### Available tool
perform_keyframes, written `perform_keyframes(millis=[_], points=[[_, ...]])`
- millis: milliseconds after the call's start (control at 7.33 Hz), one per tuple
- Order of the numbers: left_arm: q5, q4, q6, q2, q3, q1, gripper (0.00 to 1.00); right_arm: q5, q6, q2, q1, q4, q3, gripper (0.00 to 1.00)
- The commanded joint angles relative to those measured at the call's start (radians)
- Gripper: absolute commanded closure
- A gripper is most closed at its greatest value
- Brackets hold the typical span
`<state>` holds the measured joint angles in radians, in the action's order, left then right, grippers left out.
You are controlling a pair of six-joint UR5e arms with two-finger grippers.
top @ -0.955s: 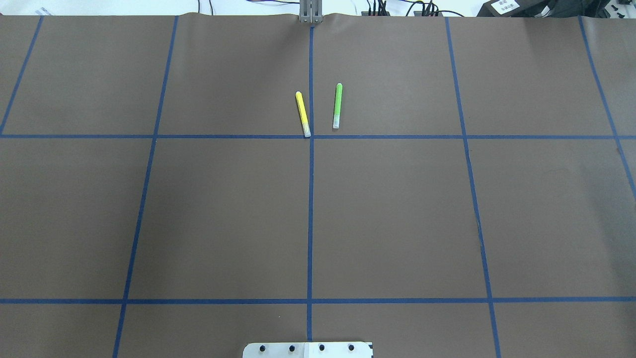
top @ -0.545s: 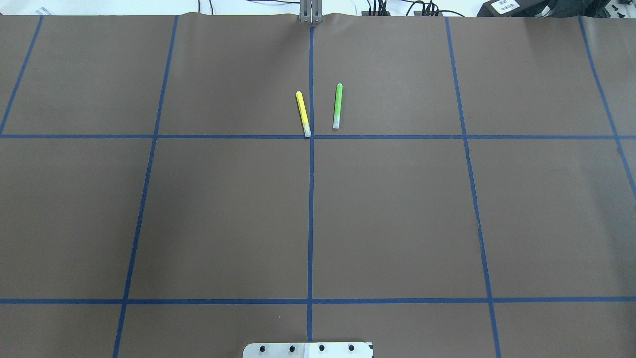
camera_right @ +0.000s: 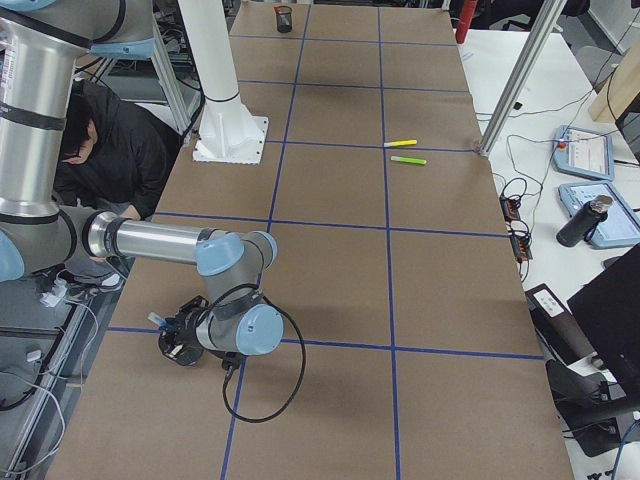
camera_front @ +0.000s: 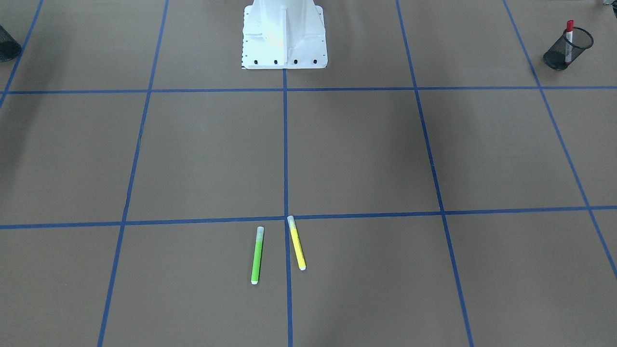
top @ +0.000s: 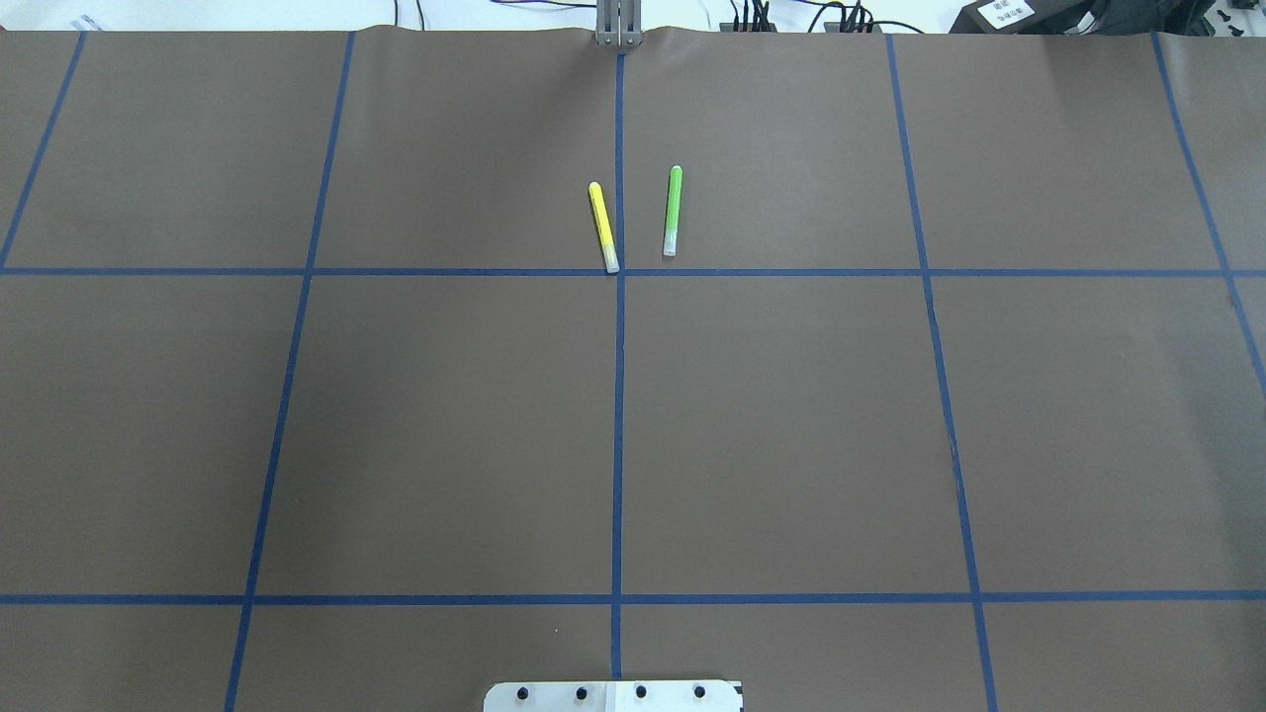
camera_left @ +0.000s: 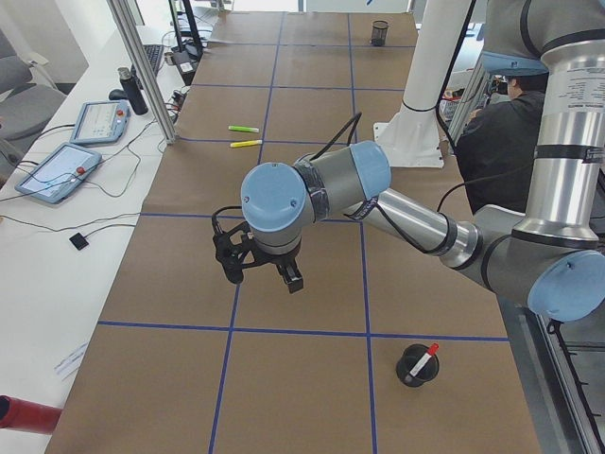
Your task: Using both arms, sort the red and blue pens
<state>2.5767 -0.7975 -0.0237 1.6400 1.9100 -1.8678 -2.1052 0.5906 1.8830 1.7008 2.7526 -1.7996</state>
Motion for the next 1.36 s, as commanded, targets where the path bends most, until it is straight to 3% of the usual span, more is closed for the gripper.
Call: perform_keyframes(millis=[0, 273, 682, 1227], points=[[-0.001, -0.052, 0.001, 0.000, -0.003, 0.021, 0.00, -0.050, 0.000, 0.019, 0.000, 0.010, 0.074, 1.00], [-0.001, -0.057, -0.002, 0.001, 0.000, 0.024, 0.00, -0.101, 0.002, 0.025, 0.000, 0.019, 0.106, 1.00], [-0.012, -0.255, 0.204, -0.005, -0.015, 0.137, 0.00, -0.170, 0.011, 0.030, 0.000, 0.041, 0.137, 1.00], [-0.010, -0.266, 0.212, -0.005, -0.026, 0.137, 0.00, -0.257, 0.093, 0.038, -0.001, 0.165, 0.158, 1.00]])
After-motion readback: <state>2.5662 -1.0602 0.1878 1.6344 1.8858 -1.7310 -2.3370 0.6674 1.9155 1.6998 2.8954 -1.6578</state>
